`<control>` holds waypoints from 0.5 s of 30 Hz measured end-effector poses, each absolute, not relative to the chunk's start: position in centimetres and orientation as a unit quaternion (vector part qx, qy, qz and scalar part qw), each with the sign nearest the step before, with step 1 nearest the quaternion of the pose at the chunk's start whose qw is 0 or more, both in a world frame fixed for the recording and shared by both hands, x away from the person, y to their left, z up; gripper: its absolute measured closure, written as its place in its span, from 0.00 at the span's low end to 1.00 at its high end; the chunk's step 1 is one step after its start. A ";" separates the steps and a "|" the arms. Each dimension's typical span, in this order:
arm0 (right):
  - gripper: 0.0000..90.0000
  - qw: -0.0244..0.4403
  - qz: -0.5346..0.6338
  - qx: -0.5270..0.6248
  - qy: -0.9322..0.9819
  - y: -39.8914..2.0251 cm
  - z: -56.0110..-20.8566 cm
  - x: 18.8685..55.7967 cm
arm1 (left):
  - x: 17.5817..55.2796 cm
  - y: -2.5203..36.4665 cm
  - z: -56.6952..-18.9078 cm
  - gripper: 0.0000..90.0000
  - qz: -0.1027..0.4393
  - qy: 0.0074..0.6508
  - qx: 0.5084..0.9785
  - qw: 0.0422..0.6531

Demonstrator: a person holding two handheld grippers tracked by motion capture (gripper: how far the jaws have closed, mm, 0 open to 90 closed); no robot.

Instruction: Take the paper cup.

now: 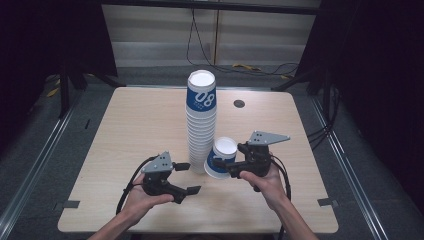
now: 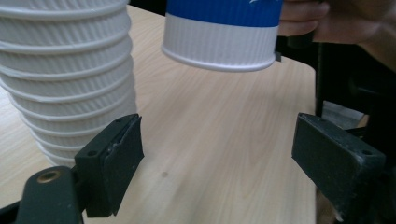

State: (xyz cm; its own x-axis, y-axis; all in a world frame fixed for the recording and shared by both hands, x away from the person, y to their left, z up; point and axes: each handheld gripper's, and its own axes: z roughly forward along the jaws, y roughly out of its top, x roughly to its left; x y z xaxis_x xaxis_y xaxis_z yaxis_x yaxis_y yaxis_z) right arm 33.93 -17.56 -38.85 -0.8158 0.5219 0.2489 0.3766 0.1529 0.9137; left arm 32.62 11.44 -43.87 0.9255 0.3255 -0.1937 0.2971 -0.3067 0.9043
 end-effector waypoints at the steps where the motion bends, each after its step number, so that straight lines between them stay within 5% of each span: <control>1: 0.28 0.063 0.579 0.297 0.757 -17.6 -38.9 33.9 | 32.5 11.5 -44.0 0.18 0.014 0.190 0.807 0.559; 15: 0.28 0.017 0.596 0.275 0.754 -16.1 -40.0 33.8 | 32.3 12.1 -45.1 0.18 -0.012 0.195 0.800 0.567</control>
